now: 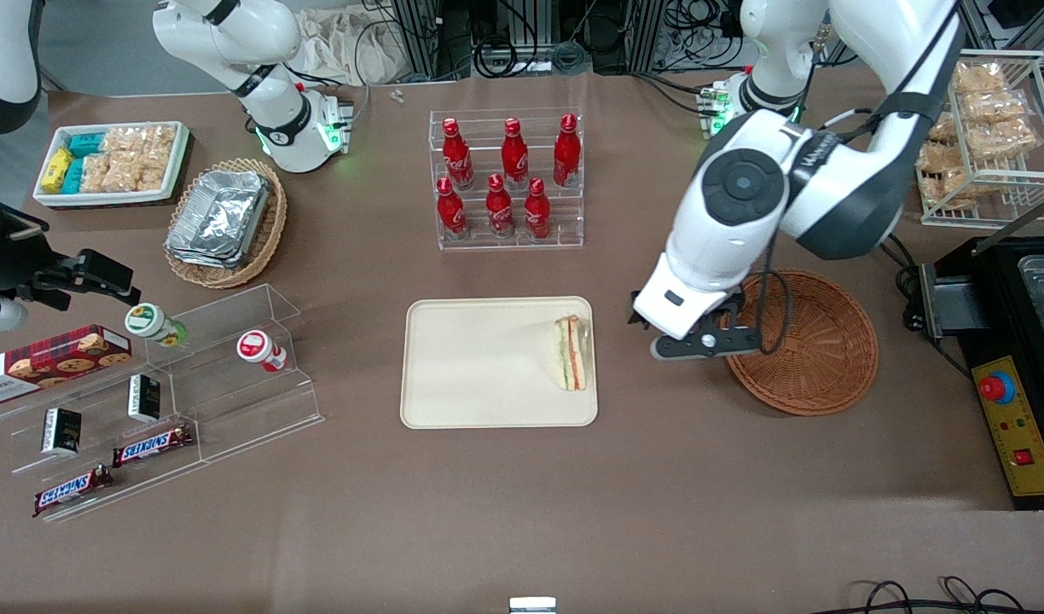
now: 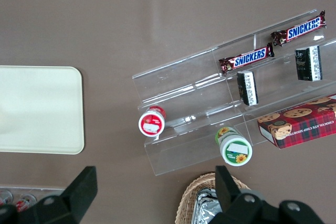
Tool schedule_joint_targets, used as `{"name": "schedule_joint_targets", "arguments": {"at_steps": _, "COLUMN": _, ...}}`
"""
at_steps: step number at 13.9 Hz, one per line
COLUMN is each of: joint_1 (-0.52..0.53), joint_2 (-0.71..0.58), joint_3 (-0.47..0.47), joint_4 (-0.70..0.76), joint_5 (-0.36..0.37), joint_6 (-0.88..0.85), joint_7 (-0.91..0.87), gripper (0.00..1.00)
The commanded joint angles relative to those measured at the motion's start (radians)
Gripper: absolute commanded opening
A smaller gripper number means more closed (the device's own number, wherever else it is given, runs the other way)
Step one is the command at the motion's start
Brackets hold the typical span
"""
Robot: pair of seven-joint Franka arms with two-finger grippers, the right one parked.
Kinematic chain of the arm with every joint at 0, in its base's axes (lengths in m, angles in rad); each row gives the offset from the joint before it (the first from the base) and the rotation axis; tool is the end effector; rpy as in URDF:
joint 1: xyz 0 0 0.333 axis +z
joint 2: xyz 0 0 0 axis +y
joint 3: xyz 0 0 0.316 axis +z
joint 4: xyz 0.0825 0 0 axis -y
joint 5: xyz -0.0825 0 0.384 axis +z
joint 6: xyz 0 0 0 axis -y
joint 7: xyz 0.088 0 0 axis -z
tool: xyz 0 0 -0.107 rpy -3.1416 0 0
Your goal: Place sandwich from basket to tray
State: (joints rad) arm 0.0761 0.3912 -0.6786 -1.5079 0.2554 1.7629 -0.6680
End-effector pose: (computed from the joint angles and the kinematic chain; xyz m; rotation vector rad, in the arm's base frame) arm 0.5805 -0.2988 0.4757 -3.1063 -0.0647 0.0541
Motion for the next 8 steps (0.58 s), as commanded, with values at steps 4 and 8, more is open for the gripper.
{"name": "schedule_joint_targets", "arguments": {"at_steps": 4, "joint_1": 0.091, "joint_2": -0.196, "joint_3": 0.08, "joint_4": -0.043, "joint_5": -0.131, "joint_6": -0.181, "joint_7": 0.29, "gripper": 1.0}}
{"name": "schedule_joint_targets", "arguments": {"at_steps": 8, "joint_1": -0.126, "joint_2": -0.357, "joint_3": 0.549, "joint_4": -0.104, "joint_5": -0.281, "joint_6": -0.243, "joint_7": 0.561, "gripper": 1.0}}
